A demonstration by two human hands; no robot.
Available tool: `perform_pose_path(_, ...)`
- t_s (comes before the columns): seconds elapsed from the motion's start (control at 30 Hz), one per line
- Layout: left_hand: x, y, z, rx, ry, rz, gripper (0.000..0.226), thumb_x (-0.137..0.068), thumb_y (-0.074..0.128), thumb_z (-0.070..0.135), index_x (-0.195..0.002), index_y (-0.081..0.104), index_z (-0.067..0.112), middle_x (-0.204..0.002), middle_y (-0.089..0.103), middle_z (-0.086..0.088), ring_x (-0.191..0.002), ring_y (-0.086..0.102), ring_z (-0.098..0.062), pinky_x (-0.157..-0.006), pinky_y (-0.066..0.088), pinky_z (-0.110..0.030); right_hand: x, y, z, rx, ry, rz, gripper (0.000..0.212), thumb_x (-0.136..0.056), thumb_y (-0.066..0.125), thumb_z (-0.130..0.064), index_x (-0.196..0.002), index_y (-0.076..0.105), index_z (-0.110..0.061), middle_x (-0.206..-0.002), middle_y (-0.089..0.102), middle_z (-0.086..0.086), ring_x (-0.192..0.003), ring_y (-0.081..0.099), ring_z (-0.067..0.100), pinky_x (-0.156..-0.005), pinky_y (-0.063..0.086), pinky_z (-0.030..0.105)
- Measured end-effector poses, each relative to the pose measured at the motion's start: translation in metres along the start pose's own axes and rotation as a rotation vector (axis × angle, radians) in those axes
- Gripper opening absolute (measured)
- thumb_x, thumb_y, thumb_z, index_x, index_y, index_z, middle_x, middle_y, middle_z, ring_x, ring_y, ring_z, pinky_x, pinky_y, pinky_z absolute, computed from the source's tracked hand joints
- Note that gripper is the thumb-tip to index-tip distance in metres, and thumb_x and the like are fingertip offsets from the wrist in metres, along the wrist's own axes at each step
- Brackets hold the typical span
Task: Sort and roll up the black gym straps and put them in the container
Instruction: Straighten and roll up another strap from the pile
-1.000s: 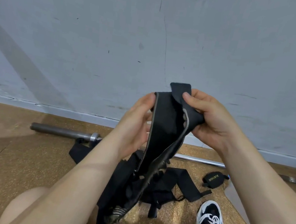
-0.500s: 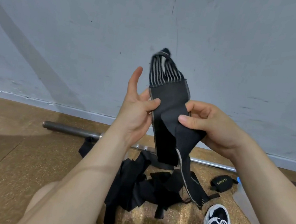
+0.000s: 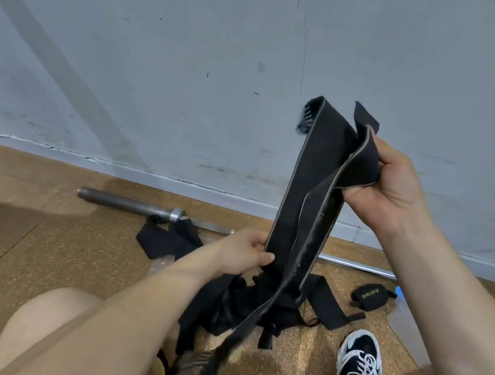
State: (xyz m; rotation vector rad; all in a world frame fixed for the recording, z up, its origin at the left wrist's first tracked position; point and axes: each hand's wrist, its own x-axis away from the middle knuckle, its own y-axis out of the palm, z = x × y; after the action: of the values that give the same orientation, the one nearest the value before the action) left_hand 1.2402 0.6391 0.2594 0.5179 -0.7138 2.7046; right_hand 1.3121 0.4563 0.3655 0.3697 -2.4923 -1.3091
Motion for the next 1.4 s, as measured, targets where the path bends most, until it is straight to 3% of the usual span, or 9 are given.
perform_pose_path(0.1, 0.0, -0.015, 0.002, 0.134, -0.042, 0.177, 0.026, -0.097, 0.05, 0.003, -0.111, 0.07, 0.013, -0.107, 0.074, -0.006, -0.097, 0.07, -0.02, -0.085, 0.055, -0.025, -0.004, -0.009, -0.006, 0.356, -0.094, 0.161, 0.017, -0.096, 0.059, -0.01, -0.079, 0.063, -0.011, -0.072, 0.071, 0.004, -0.067, 0.068, 0.017, -0.065, 0.059, 0.029)
perform_pose_path(0.27, 0.008, -0.049, 0.022, 0.244, -0.008, 0.331, 0.031, -0.093, 0.052, 0.002, -0.083, 0.071, 0.024, -0.088, 0.075, -0.013, -0.083, 0.07, -0.03, -0.087, 0.055, -0.043, -0.01, -0.036, -0.006, 1.786, 0.039, 0.215, 0.01, -0.091, 0.068, -0.015, -0.086, 0.06, -0.012, -0.078, 0.058, 0.004, -0.078, 0.052, 0.024, -0.058, 0.035, 0.028)
perform_pose_path(0.4, 0.015, -0.058, 0.038, 0.221, 0.018, 0.263, 0.026, -0.09, 0.056, -0.002, -0.086, 0.073, 0.018, -0.081, 0.074, -0.005, -0.076, 0.069, -0.021, -0.082, 0.056, -0.035, -0.002, -0.029, -0.009, 2.139, 0.104, 0.158, 0.012, -0.091, 0.066, -0.021, -0.095, 0.063, -0.01, -0.089, 0.061, 0.007, -0.085, 0.052, 0.026, -0.062, 0.036, 0.032)
perform_pose_path(0.6, 0.014, -0.058, 0.048, 0.045, 0.007, 0.395, 0.021, -0.084, 0.061, 0.004, -0.079, 0.075, 0.02, -0.078, 0.075, -0.002, -0.075, 0.068, -0.016, -0.076, 0.054, -0.028, 0.012, -0.009, -0.04, 2.098, -0.371, 0.339, 0.005, -0.086, 0.062, -0.021, -0.081, 0.062, -0.021, -0.077, 0.059, -0.005, -0.086, 0.056, 0.03, -0.074, 0.048, 0.037)
perform_pose_path(0.7, 0.011, -0.063, 0.047, -0.505, -0.128, 0.579, 0.013, -0.084, 0.058, 0.016, -0.087, 0.069, 0.011, -0.087, 0.069, -0.007, -0.081, 0.06, -0.025, -0.071, 0.048, -0.033, 0.01, -0.016, -0.045, 2.016, -0.383, 0.413, 0.005, -0.084, 0.059, -0.017, -0.082, 0.062, -0.02, -0.076, 0.059, -0.006, -0.085, 0.056, 0.031, -0.07, 0.047, 0.036)
perform_pose_path(0.8, 0.015, -0.062, 0.046, -0.807, -0.324, 0.506, 0.008, -0.086, 0.051, 0.012, -0.092, 0.056, 0.012, -0.089, 0.056, -0.004, -0.084, 0.051, -0.027, -0.073, 0.043, -0.033, 0.006, -0.025, -0.046, 1.854, -0.347, 0.384, 0.011, -0.084, 0.063, -0.013, -0.075, 0.061, -0.019, -0.076, 0.063, -0.001, -0.078, 0.059, 0.027, -0.068, 0.045, 0.033)
perform_pose_path(1.07, 0.014, -0.04, 0.076, -0.185, 0.074, 0.177, 0.03, -0.088, 0.068, 0.017, -0.059, 0.068, 0.024, -0.06, 0.064, 0.011, -0.058, 0.059, -0.002, -0.055, 0.045, -0.016, 0.01, -0.014, 0.009, 1.245, 0.103, -0.294, 0.013, -0.088, 0.069, -0.005, -0.08, 0.066, -0.014, -0.077, 0.07, -0.003, -0.07, 0.064, 0.009, -0.067, 0.051, 0.018)
perform_pose_path(1.23, 0.022, -0.045, 0.08, 0.112, 0.162, 0.207, 0.023, -0.085, 0.073, 0.009, -0.065, 0.077, 0.019, -0.061, 0.069, -0.002, -0.054, 0.06, -0.011, -0.054, 0.047, -0.022, 0.002, -0.021, 0.028, 0.86, 0.373, -0.343, 0.009, -0.077, 0.069, -0.012, -0.085, 0.071, -0.016, -0.087, 0.072, 0.009, -0.077, 0.069, 0.02, -0.076, 0.057, 0.029)
perform_pose_path(1.4, 0.018, -0.041, 0.079, 0.158, 0.213, 0.378, 0.003, -0.085, 0.075, 0.016, -0.083, 0.076, 0.015, -0.06, 0.065, 0.005, -0.055, 0.058, -0.005, -0.056, 0.048, -0.018, -0.001, -0.02, 0.026, 0.863, 0.302, -0.327, 0.007, -0.074, 0.07, -0.013, -0.08, 0.068, -0.017, -0.082, 0.071, 0.011, -0.071, 0.067, 0.021, -0.071, 0.054, 0.03)
